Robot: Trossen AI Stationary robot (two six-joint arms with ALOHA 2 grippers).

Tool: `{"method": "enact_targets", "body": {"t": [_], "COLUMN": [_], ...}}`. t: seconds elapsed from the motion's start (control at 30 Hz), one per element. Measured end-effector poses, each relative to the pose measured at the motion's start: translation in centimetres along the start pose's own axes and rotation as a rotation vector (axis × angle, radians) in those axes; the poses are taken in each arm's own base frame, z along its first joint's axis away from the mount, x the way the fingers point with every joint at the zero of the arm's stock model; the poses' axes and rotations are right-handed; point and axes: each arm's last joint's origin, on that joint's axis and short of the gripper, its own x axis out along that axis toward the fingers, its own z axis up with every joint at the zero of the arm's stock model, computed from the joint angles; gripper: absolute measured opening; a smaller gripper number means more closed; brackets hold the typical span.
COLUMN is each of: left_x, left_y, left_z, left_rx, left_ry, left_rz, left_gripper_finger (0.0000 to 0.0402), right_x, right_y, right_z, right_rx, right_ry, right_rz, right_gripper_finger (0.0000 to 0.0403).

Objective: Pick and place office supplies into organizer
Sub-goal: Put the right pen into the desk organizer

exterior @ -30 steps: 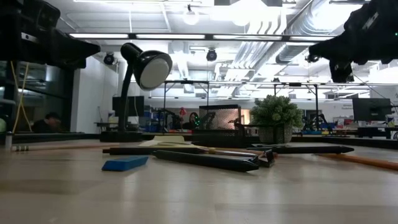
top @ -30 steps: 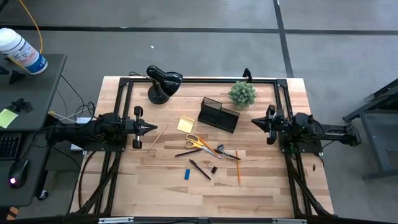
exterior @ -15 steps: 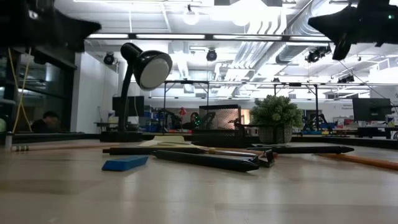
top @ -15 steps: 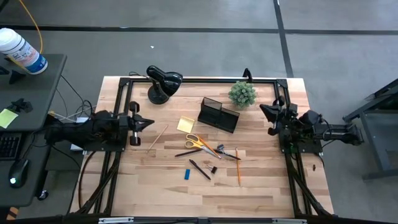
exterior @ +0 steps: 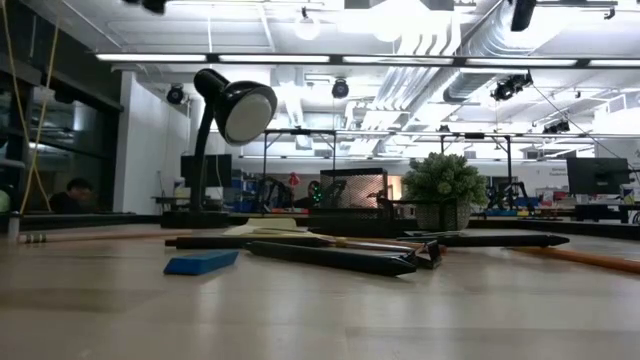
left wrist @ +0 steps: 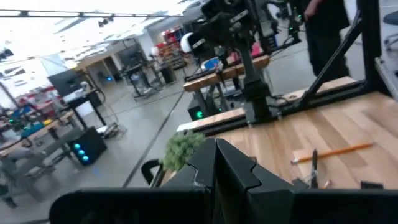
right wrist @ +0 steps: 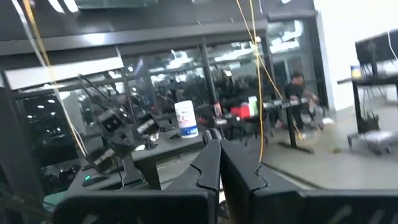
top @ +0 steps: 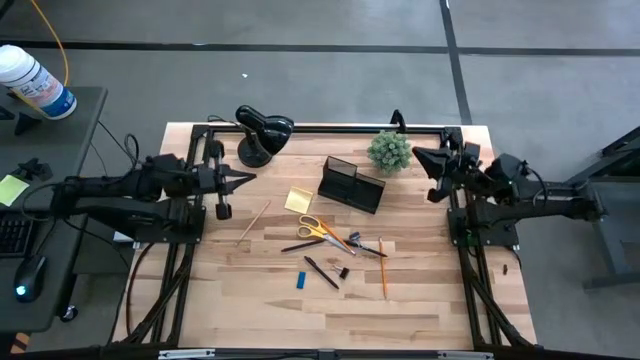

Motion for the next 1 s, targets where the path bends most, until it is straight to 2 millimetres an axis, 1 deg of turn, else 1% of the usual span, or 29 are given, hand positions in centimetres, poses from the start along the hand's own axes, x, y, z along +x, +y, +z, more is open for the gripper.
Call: {"method": "enact_targets", "body": {"t": [0.1, 0.17, 0.23, 0.33, 0.37, 0.47, 0.53, 0.63, 0.73, 0.8, 0.9, 1.0], "left_x": [0.8, 1.3, 1.9, 2.7, 3.1, 4.1, 4.8, 5.7, 6.4, 6.6, 6.7, 6.6], "left_y": [0.6, 0.7, 0.6, 0.4, 0.3, 0.1, 0.3, -0.1, -0.5, -0.6, -0.8, -0.9], "left_z": [2.1, 2.8, 3.2, 3.3, 3.2, 2.7, 2.4, 2.1, 1.7, 1.6, 1.0, 0.8], "left_rx": [0.007, 0.007, 0.001, 0.035, 0.010, -0.126, -0.154, -0.153, -0.152, -0.122, -0.077, -0.031], "left_ry": [-0.038, -0.048, -0.053, -0.064, -0.057, 0.008, 0.032, 0.048, 0.119, 0.172, 0.259, 0.285], "left_rz": [-0.045, -0.085, -0.117, -0.180, -0.198, -0.203, -0.202, -0.271, -0.342, -0.362, -0.394, -0.408], "left_gripper_finger": [0.0000, 0.0000, 0.0001, 0.0001, 0.0001, 0.0001, 0.0001, 0.0001, 0.0001, 0.0001, 0.0001, 0.0001], "right_x": [1.3, 2.0, 2.8, 3.8, 4.2, 5.4, 6.2, 7.2, 7.9, 8.1, 8.4, 8.5], "right_y": [0.5, 0.9, 1.3, 1.8, 2.0, 2.5, 2.7, 2.9, 2.9, 3.0, 3.2, 3.4], "right_z": [1.2, 1.8, 2.2, 2.2, 2.2, 1.6, 1.1, 0.7, 0.0, -0.7, -1.5, -2.6], "right_rx": [0.017, 0.004, -0.009, 0.001, 0.014, 0.052, 0.045, 0.029, 0.014, -0.015, -0.071, -0.084], "right_ry": [0.063, 0.105, 0.147, 0.239, 0.275, 0.401, 0.491, 0.617, 0.771, 0.862, 0.957, 1.053], "right_rz": [-0.040, -0.048, -0.040, -0.007, 0.008, 0.028, 0.037, 0.050, 0.056, 0.058, 0.144, 0.249], "right_gripper_finger": [0.0011, 0.0011, 0.0012, 0.0012, 0.0012, 0.0012, 0.0012, 0.0012, 0.0012, 0.0012, 0.0016, 0.0033]}}
